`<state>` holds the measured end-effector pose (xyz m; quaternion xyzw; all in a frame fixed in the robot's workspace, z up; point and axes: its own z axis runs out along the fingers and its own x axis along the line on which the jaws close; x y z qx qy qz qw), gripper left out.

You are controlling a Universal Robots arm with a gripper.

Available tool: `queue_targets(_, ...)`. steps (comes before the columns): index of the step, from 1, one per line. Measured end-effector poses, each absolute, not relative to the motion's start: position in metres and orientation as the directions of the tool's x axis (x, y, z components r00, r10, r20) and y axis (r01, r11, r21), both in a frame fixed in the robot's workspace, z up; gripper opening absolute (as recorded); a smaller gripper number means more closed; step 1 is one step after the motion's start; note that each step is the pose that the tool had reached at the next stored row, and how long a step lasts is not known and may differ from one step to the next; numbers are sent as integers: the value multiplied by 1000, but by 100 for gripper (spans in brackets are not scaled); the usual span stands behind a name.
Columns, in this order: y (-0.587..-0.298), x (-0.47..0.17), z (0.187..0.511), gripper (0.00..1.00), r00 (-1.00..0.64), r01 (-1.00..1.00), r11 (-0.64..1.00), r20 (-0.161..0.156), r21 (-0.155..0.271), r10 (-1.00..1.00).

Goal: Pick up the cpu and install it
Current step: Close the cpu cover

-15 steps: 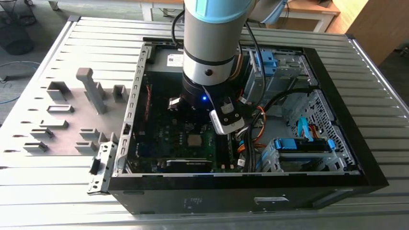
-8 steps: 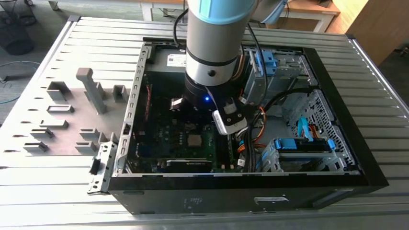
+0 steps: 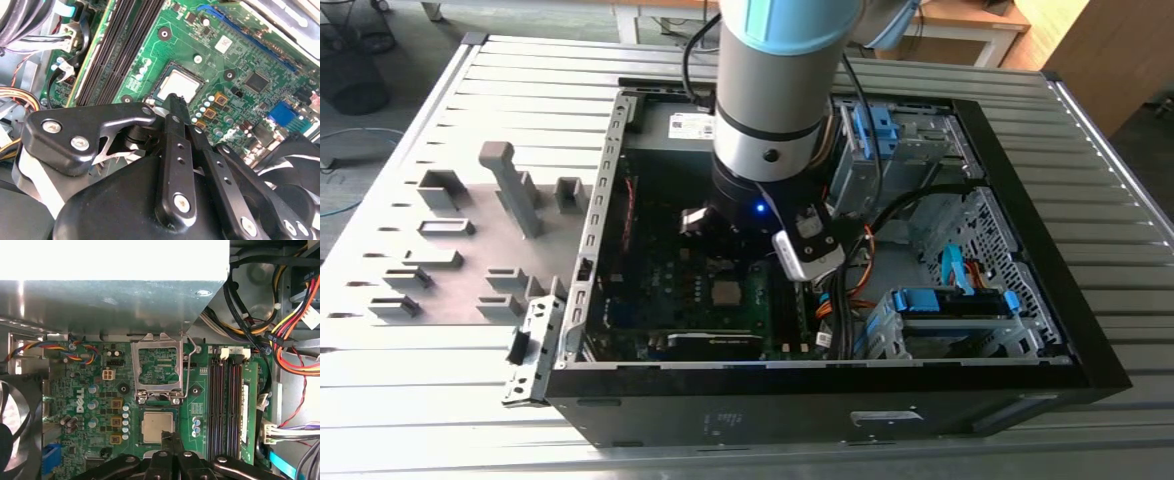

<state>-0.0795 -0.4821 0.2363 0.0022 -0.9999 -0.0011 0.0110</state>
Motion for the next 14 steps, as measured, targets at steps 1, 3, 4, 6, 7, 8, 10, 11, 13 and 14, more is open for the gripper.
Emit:
queue_targets(1,-482,-79,236,11,-1000,-10,1000,22,2,-10)
queue_targets(3,-482,-77,236,11,-1000,-19,1000,22,3,-19)
queue_targets(4,-482,-77,235,11,-1000,-23,1000,22,3,-23)
queue_targets(6,-482,-75,235,11,-999,-31,1000,22,5,-31)
queue_targets(7,-482,-74,235,11,-999,-35,999,22,5,-35)
queue_targets(8,-482,-73,234,11,-999,-39,999,22,6,-39)
queue_targets(10,-482,-72,234,11,-999,-47,999,22,6,-48)
queue_targets(11,-482,-71,234,11,-998,-53,999,22,6,-53)
queue_targets(13,-482,-71,234,11,-998,-58,998,22,6,-58)
queue_targets(14,-482,-71,234,11,-998,-58,998,22,6,-59)
